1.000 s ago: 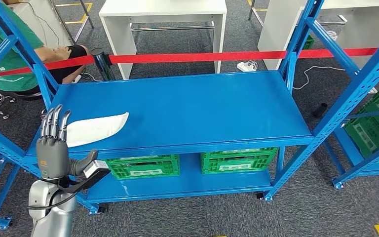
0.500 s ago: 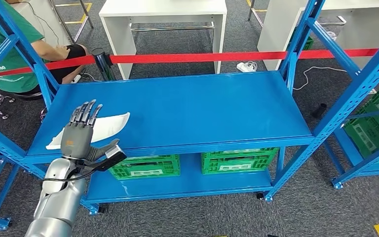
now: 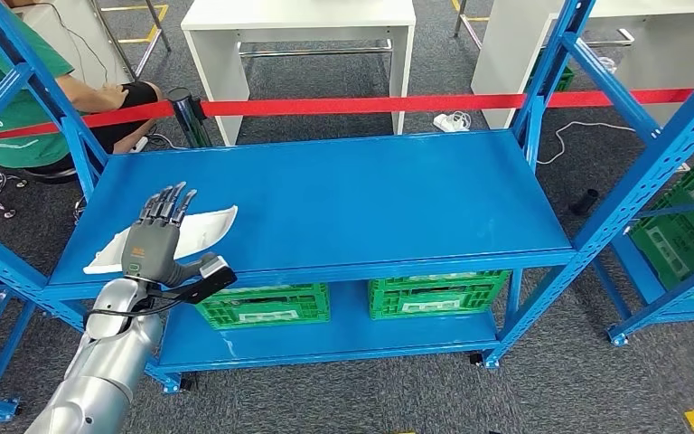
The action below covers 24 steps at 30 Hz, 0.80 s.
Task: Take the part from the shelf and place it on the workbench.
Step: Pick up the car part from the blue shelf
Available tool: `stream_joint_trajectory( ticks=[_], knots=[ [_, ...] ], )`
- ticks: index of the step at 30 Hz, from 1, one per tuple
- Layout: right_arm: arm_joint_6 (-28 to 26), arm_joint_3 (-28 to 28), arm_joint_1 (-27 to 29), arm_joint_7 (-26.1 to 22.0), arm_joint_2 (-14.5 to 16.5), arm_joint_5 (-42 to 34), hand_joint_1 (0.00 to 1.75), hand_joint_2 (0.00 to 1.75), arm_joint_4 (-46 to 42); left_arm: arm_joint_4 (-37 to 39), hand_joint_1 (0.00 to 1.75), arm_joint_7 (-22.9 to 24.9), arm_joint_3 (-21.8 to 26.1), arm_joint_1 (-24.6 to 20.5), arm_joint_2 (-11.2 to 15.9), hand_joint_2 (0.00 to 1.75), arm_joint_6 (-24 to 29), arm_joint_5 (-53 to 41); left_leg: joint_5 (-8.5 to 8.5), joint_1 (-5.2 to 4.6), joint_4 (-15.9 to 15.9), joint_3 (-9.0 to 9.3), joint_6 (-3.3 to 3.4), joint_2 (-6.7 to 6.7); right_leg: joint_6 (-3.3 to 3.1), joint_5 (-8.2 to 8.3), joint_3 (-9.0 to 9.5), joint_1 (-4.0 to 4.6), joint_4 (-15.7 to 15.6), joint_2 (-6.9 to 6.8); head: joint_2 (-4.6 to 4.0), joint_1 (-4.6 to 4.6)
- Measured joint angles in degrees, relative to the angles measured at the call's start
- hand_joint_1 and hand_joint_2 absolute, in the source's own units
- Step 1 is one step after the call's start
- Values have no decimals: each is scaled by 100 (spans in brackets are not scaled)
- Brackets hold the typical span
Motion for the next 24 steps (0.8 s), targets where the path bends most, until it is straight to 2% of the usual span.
stream_joint_trajectory(
  ticks=[7, 11, 21, 24],
  knots=[
    [-1, -41, 0, 0, 10, 128, 0, 0, 0, 392, 0, -49, 0, -9, 150, 175, -1, 256, 0, 0, 0, 0, 0, 1, 0, 0, 0, 0, 0, 0, -1, 1],
    [7, -43, -2, 0, 10, 150, 0, 0, 0, 566, 0, -103, 0, -6, 199, 0, -2, 393, 0, 0, 0, 0, 0, -1, 0, 0, 2, 0, 0, 0, -1, 0],
    [15, -51, -3, 0, 10, 171, 0, 0, 0, 874, 0, 4, -1, 57, 244, 0, -11, 506, 0, 0, 0, 0, 1, 0, 0, 0, 2, 0, -1, -1, 0, 0],
    [15, -51, -3, 0, 8, 181, 0, 0, 0, 917, 0, 63, -3, 73, 270, 131, -11, 493, 0, 0, 0, 0, 1, 0, 0, 0, 2, 0, -1, -1, 0, 0]
  ],
)
